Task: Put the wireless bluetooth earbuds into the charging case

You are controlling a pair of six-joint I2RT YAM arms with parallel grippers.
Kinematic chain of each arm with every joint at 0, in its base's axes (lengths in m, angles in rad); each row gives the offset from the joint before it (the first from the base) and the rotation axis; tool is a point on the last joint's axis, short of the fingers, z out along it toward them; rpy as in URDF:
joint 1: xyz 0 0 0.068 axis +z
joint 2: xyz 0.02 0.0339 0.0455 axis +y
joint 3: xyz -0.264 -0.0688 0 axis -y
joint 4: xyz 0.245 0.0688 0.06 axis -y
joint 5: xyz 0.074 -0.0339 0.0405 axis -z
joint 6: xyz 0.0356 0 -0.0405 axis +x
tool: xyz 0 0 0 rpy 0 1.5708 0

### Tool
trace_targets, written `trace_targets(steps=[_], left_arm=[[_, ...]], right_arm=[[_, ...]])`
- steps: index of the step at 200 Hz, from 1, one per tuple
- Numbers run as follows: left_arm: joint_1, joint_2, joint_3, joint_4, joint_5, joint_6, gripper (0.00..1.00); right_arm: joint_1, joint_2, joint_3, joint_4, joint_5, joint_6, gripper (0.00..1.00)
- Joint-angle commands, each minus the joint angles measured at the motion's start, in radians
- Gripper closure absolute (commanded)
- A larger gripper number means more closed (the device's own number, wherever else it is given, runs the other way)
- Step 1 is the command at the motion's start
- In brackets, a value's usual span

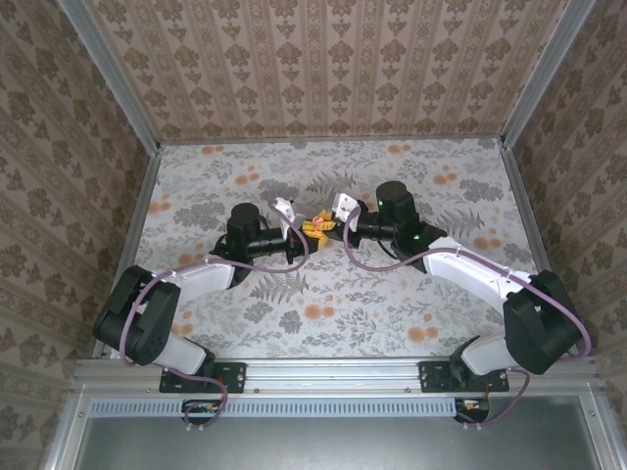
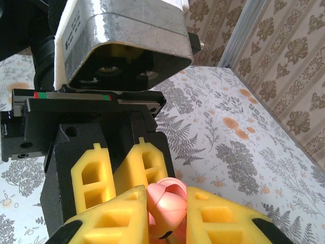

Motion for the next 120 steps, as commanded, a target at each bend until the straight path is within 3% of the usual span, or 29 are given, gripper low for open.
trace_targets(steps=[1, 40, 120], left_arm=[[-0.004, -0.045, 0.041, 0.001, 0.004, 0.015, 0.82], [-0.004, -0.048, 0.042, -0.007, 0.008, 0.024, 0.82], [-0.004, -0.046, 0.038, 0.026, 0.021, 0.016, 0.82]], right_arm=[[0.011, -0.017, 0.020, -0.124, 0.019, -0.070, 0.81], [0.011, -0.054, 0.020, -0.159, 0.030, -0.099, 0.81], [0.042, 0.015, 0.047, -0.061, -0.045, -0.070, 0.81]])
